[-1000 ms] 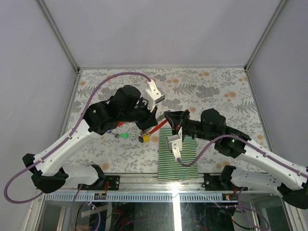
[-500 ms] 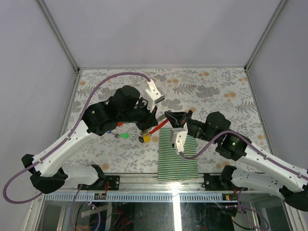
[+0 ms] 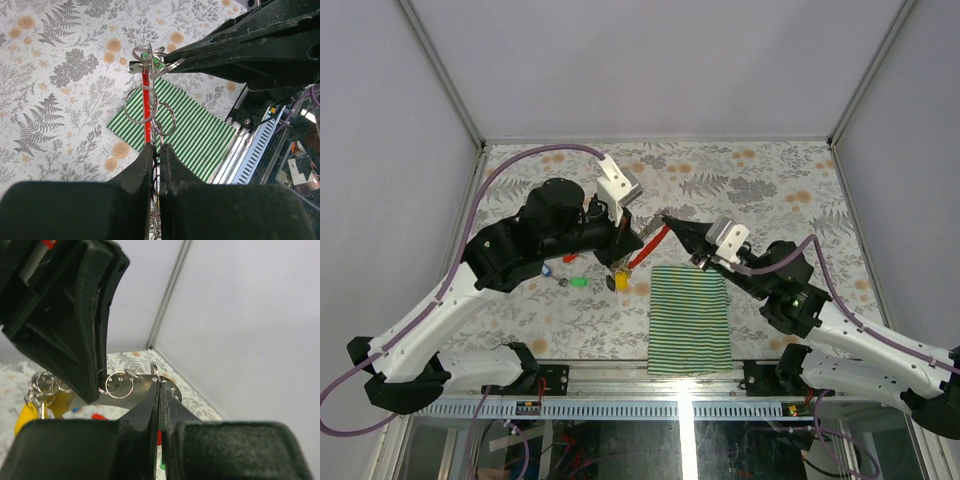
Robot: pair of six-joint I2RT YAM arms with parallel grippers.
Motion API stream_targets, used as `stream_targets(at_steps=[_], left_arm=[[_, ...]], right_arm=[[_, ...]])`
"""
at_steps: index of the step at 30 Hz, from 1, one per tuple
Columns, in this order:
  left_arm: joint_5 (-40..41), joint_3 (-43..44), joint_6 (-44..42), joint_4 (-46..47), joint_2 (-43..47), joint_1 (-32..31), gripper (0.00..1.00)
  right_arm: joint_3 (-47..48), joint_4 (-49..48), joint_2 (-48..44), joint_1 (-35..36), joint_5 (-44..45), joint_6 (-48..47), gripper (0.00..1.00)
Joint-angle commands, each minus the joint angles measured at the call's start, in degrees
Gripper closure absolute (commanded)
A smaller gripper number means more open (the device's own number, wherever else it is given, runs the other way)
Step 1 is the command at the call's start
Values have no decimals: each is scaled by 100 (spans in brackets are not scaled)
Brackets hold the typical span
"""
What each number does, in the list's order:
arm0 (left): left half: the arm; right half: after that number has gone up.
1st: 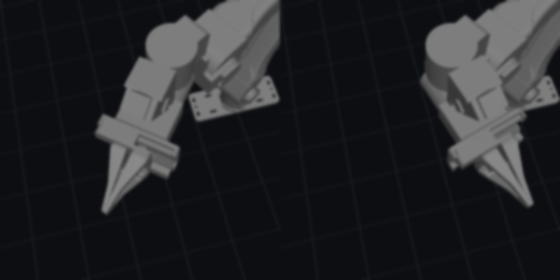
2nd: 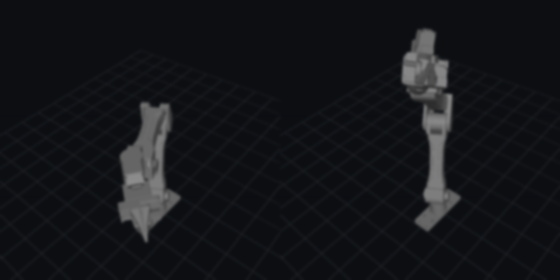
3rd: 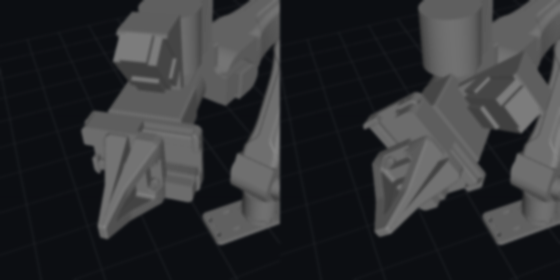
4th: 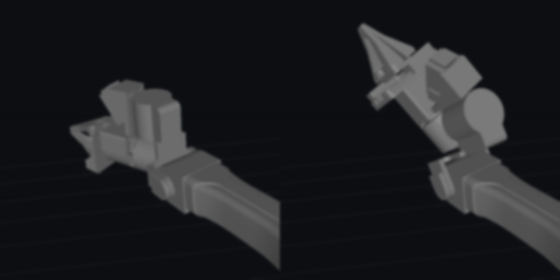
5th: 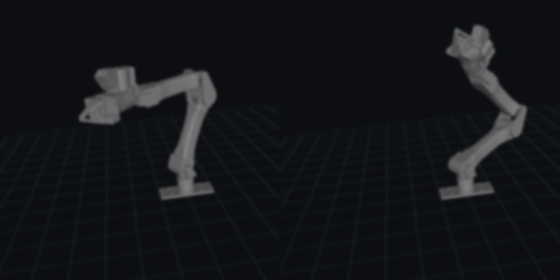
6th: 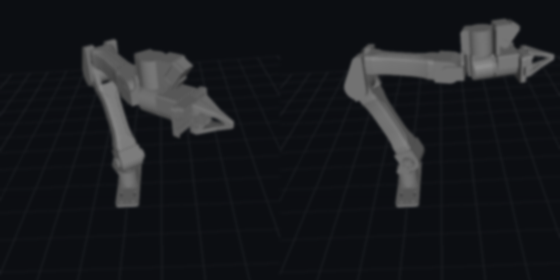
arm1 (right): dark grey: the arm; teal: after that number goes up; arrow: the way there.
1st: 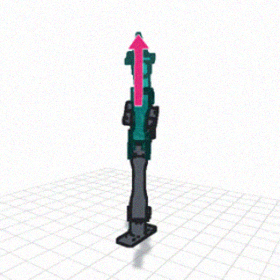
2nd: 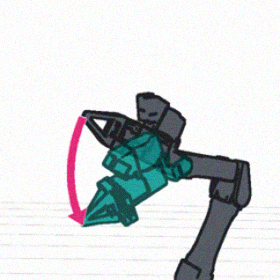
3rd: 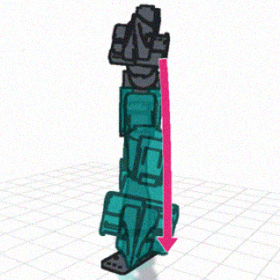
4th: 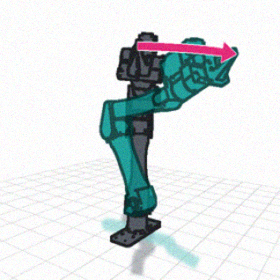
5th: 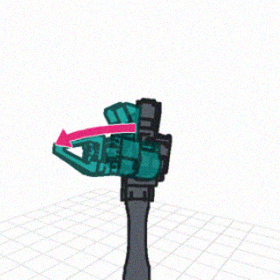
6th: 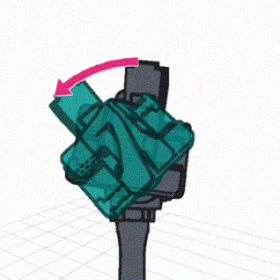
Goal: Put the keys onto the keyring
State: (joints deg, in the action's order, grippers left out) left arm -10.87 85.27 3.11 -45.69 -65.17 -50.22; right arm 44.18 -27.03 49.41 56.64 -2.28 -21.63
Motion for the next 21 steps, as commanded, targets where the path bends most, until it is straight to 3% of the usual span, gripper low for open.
stream_targets(at_steps=[1, 5, 8, 12, 16, 21], left_arm=[[-17, 32, 75, 727, 172, -6, 96], [-39, 20, 76, 774, 237, -13, 90], [-56, -6, 77, 807, 297, -5, 75], [-42, -28, 67, 868, 409, -13, 64], [-88, -100, 35, 982, 540, -6, 58], [-110, -276, 14, 1202, 753, -6, 57]], right_arm=[[-119, -1070, 158, 14, 849, 1333, 100], [-185, -1450, 273, 21, 884, 1709, 100], [-226, -1629, 331, 18, 747, 1784, 100], [-291, -1785, 351, 18, 435, 1613, 100], [-308, -1849, 291, 14, 216, 1497, 100], [-403, -1788, 104, 14, 127, 1332, 100]])
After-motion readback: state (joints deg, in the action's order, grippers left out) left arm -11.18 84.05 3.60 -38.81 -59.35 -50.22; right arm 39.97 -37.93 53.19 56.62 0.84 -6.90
